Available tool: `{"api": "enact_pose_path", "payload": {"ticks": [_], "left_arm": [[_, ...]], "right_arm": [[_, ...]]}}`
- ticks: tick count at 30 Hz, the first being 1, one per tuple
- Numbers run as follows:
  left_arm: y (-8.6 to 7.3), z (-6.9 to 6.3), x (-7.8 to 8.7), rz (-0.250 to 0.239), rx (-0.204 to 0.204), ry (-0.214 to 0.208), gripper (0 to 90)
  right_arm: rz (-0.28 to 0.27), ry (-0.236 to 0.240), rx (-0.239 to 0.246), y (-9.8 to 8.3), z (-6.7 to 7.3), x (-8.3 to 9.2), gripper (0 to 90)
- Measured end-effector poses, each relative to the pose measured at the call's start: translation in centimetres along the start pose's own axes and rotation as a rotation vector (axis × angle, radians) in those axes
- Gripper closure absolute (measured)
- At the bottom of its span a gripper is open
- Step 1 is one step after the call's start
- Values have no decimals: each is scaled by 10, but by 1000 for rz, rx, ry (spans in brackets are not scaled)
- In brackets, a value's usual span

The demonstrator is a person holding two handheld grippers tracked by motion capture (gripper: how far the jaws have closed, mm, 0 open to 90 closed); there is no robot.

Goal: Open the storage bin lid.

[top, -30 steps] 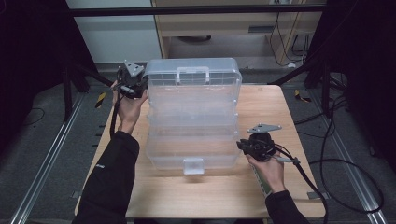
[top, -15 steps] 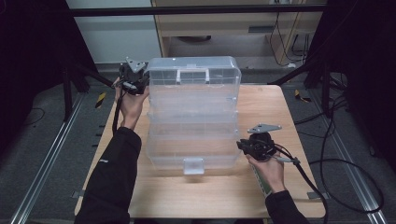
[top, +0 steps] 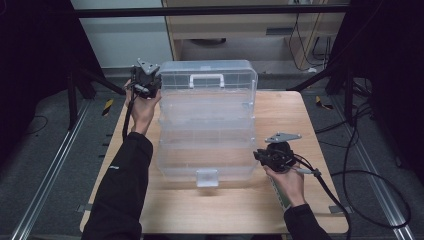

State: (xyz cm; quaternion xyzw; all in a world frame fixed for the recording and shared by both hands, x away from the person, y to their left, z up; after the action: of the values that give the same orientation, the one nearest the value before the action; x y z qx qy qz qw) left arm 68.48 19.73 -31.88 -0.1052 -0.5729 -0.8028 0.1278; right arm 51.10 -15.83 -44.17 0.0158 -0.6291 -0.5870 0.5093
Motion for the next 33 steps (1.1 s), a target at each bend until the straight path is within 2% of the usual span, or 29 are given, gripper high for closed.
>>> {"api": "enact_pose_path", "payload": {"ticks": [7, 29, 33], "left_arm": [[0, 0, -6, -5, 7, 2, 819], [2, -2, -22, 38, -11, 5, 809], [2, -1, -24, 42, 3, -3, 807]], "right_arm": [[3, 2, -4, 0, 0, 0, 778], [3, 4, -15, 0, 0, 0, 779], [3, 4, -13, 0, 0, 0, 779]]}}
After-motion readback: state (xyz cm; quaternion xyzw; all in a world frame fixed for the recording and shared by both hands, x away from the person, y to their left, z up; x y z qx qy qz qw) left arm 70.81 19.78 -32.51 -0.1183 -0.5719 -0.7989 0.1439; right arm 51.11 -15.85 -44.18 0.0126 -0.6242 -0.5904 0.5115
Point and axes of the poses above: each handheld gripper's, and its own axes: x roughly backward along the jaws, y roughly out of its top, z roughly to its left, the point moved 5 cm from there along -x, roughly forward along the jaws, and after that the axes turned 13 degrees about y, right-handed, at the moved point
